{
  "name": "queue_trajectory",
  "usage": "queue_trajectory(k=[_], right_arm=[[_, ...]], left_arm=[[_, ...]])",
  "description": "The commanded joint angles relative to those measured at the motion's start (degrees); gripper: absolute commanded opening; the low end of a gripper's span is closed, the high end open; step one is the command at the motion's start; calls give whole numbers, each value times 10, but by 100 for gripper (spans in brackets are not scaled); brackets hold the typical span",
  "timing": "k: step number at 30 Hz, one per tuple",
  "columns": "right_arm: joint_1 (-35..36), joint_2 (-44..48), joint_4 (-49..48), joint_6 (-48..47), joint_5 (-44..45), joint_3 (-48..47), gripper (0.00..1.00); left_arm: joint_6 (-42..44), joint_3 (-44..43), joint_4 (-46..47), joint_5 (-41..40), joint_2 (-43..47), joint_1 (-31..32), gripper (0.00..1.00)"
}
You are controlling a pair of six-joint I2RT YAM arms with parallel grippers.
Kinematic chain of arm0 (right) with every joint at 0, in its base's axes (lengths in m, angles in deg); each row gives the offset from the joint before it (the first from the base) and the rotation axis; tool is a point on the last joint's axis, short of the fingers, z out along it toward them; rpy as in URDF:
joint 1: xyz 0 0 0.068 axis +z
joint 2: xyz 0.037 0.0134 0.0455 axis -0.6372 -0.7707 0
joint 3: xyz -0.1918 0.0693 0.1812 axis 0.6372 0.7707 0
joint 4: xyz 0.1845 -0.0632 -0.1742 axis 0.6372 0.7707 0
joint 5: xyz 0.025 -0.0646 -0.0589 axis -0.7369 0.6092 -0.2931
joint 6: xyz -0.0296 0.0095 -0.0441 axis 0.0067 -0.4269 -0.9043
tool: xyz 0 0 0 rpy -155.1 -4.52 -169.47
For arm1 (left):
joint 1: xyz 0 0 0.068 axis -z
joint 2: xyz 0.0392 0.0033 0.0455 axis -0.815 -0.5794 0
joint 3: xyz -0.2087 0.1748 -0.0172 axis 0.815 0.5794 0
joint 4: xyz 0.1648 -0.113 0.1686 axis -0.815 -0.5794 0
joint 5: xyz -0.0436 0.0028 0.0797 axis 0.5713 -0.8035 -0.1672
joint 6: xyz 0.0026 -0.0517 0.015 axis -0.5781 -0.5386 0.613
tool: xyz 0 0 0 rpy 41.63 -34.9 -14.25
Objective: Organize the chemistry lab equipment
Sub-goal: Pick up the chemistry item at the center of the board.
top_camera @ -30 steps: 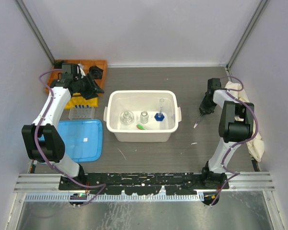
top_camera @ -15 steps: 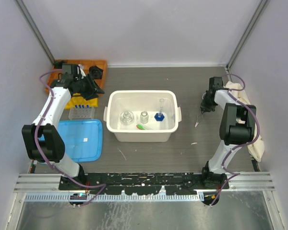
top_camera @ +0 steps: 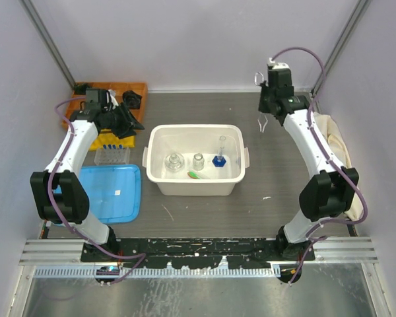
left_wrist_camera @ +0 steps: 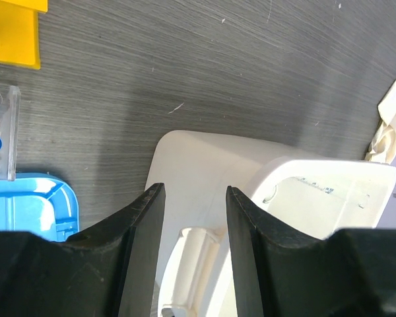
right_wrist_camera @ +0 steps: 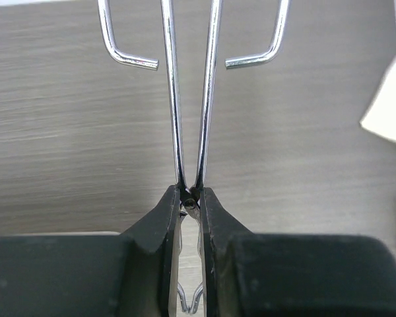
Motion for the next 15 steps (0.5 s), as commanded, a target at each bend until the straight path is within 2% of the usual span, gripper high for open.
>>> queue_trajectory(k=[1, 8, 11, 15], right_arm=[[66, 43, -10, -68, 34, -71, 1], [156, 57, -27, -130, -86, -121, 1], [179, 37, 6, -148, -161, -155, 1], [225, 0, 73, -186, -218, -196, 1]], left_arm=[[0, -1, 22, 17, 1, -2, 44], [-1, 3, 21, 13, 7, -2, 44], [-4, 5, 24, 13, 8, -2, 44], [-6, 5, 26, 13, 9, -2, 44]])
